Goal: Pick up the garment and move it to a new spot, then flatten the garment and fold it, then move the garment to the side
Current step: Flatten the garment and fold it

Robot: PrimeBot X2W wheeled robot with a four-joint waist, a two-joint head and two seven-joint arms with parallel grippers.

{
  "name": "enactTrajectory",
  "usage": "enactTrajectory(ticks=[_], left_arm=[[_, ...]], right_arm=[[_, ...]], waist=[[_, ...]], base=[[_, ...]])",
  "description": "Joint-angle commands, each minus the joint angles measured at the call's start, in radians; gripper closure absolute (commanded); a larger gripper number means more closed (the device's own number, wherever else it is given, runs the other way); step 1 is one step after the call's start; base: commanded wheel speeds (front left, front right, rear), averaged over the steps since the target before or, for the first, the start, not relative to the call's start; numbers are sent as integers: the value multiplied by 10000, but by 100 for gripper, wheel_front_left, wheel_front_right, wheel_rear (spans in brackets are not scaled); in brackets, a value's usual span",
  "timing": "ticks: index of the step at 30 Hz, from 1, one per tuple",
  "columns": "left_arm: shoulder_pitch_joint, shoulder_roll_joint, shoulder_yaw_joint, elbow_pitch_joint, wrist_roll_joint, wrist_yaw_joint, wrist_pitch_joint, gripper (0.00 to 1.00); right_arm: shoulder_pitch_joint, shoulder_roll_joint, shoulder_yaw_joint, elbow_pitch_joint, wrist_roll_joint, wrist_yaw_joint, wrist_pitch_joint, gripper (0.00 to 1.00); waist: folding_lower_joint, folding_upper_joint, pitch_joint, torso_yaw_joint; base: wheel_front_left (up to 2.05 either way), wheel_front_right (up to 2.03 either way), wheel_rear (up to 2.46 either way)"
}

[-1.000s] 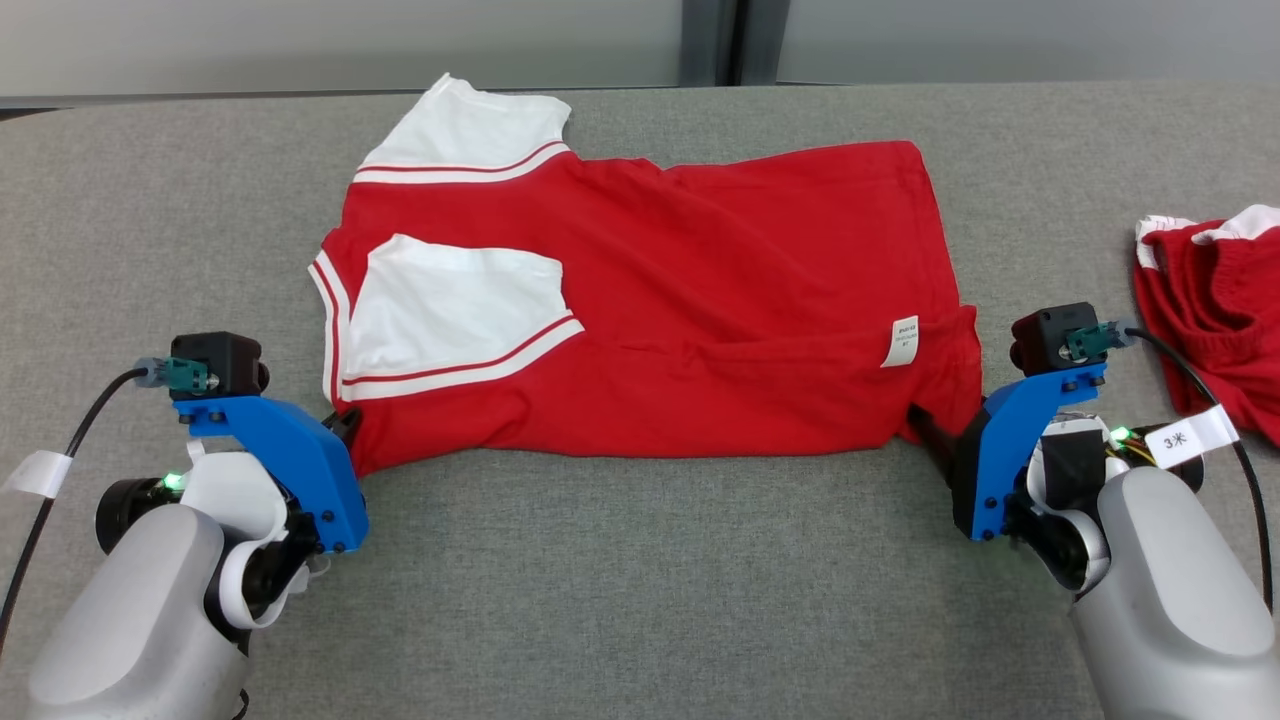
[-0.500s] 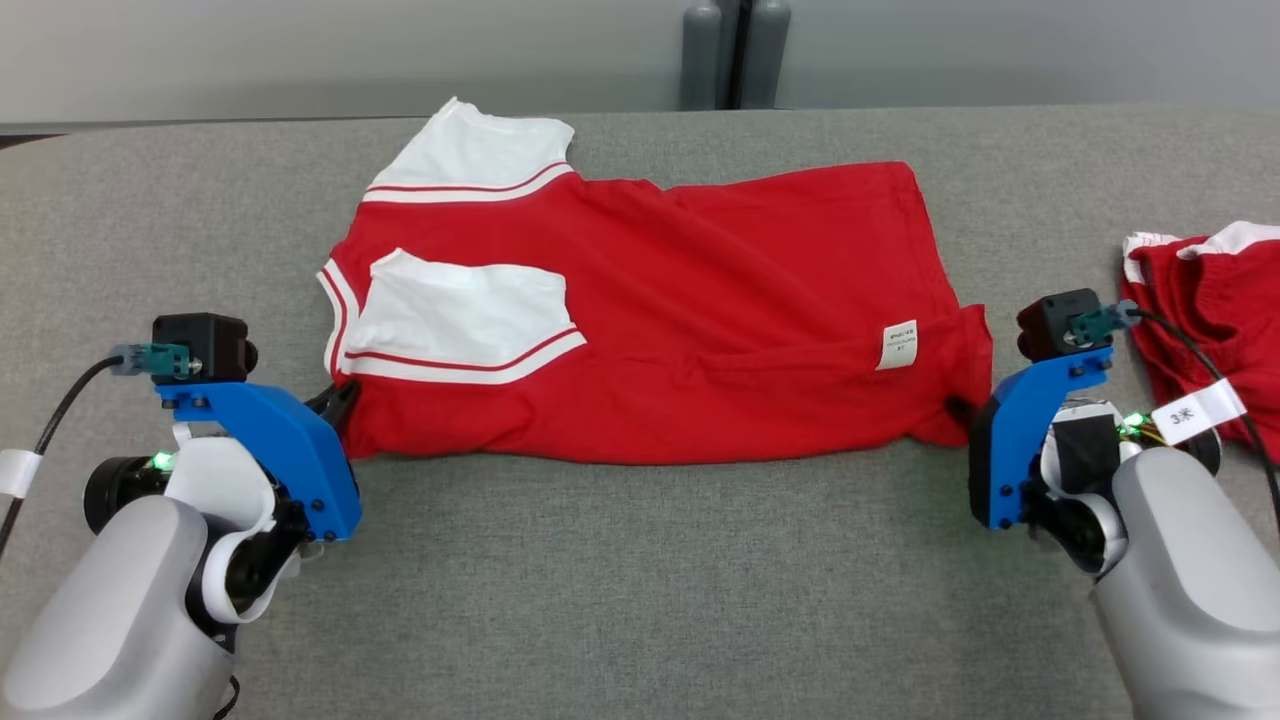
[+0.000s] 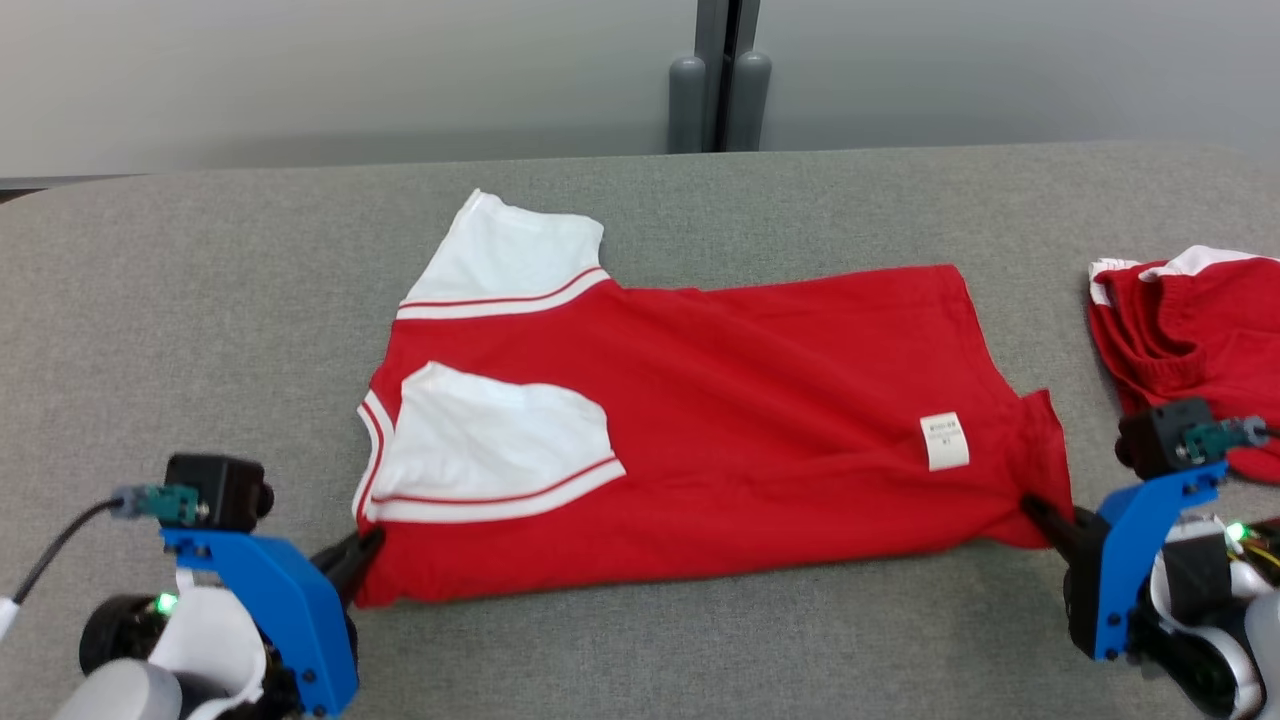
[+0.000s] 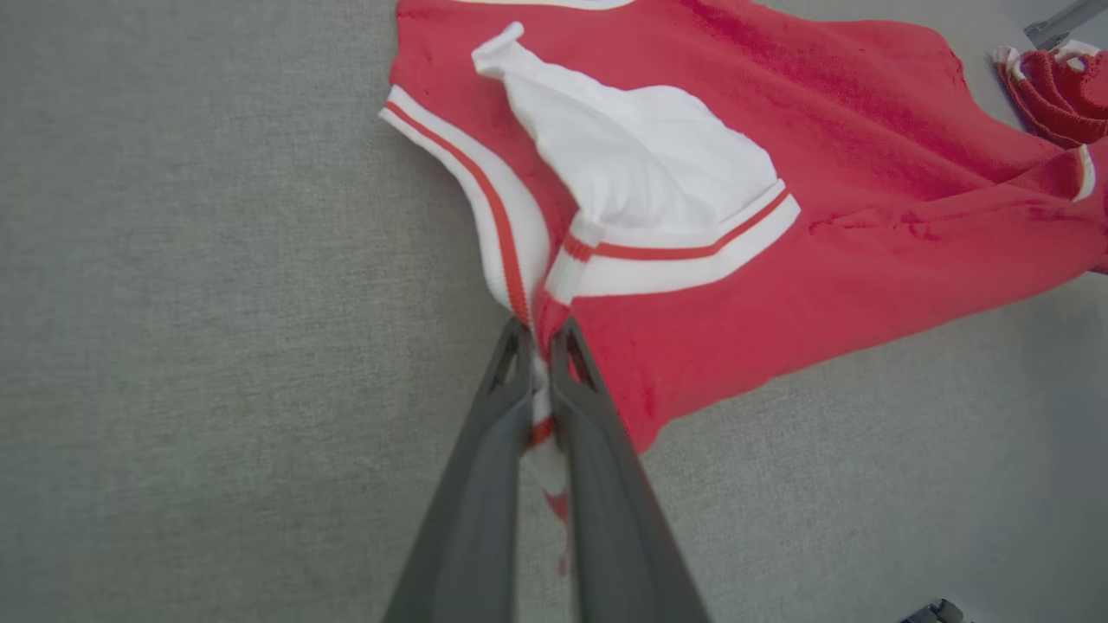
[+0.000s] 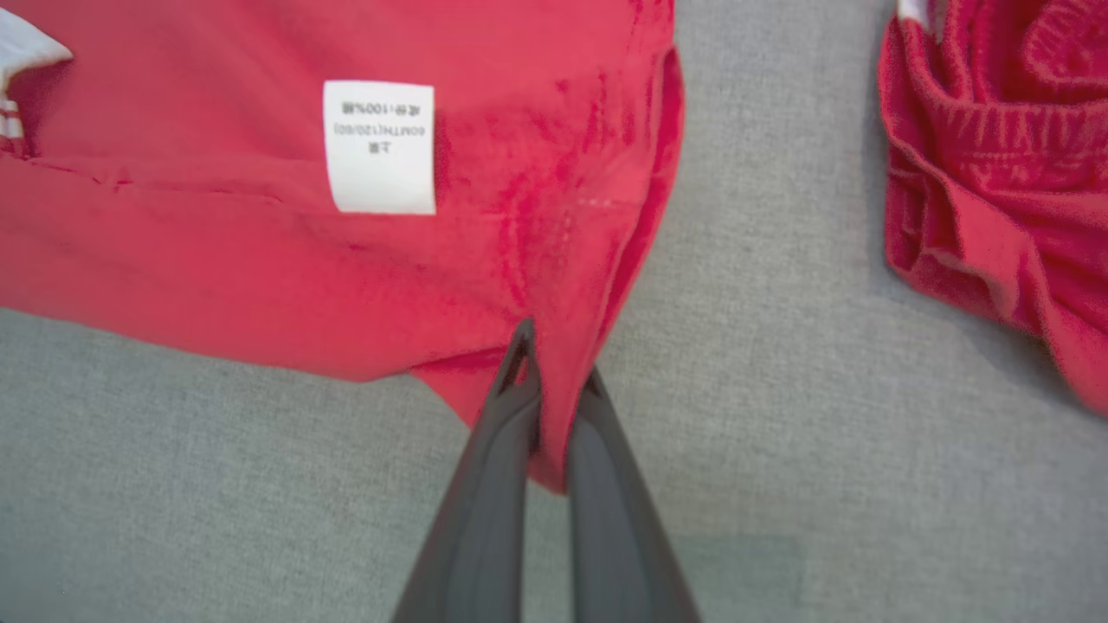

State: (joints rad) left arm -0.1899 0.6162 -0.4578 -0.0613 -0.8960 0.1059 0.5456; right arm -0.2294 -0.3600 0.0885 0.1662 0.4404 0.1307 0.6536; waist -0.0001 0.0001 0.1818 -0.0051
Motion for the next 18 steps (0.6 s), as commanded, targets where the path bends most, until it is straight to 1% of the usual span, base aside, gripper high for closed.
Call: enactTrajectory(ticks=[1, 4, 6, 9, 12, 13, 14, 15, 16, 18], left_arm=[[321, 49, 81, -208, -68, 134, 34, 100], [1017, -65, 19, -472, -290, 378, -29, 100], [1288, -218, -47, -347, -417, 439, -97, 100], [1367, -476, -158, 4, -521, 412, -171, 100], [1157, -638, -225, 437, -463, 365, -229, 100], [1070, -699, -172, 568, -421, 403, -329, 100], [985, -741, -149, 692, -423, 421, -392, 85], [941, -722, -184, 786, -366, 360, -417, 3], [888, -700, -181, 885, -326, 329, -459, 0], [737, -629, -187, 1015, -239, 258, -467, 0]], right_arm=[[425, 26, -144, -238, 62, 1, 59, 100], [1272, 410, -553, -813, 79, 1, 152, 100], [1604, 692, -813, -971, -23, 1, 119, 100], [1827, 1123, -1054, -976, -146, 1, 58, 100], [1837, 1381, -1227, -909, -361, 1, -101, 100], [1817, 1473, -1274, -884, -430, 1, -188, 84], [1801, 1537, -1294, -845, -487, 1, -234, 54], [1785, 1563, -1286, -828, -519, 1, -256, 0], [1772, 1578, -1311, -839, -528, 1, -328, 0], [1778, 1582, -1299, -864, -549, 1, -364, 0]], waist=[[1, -1, -23, -18], [1, -1, -32, -39], [1, -1, -35, -66], [1, -1, -26, -111], [1, -1, -58, -148], [1, -1, -75, -167], [1, -1, -93, -185], [1, -1, -118, -206], [1, -1, -136, -221], [1, -1, -172, -257]], base=[[0, 0, 0], [0, 0, 0], [0, 0, 0], [0, 0, 0], [0, 0, 0], [0, 0, 0], [0, 0, 0], [0, 0, 0], [0, 0, 0], [0, 0, 0]])
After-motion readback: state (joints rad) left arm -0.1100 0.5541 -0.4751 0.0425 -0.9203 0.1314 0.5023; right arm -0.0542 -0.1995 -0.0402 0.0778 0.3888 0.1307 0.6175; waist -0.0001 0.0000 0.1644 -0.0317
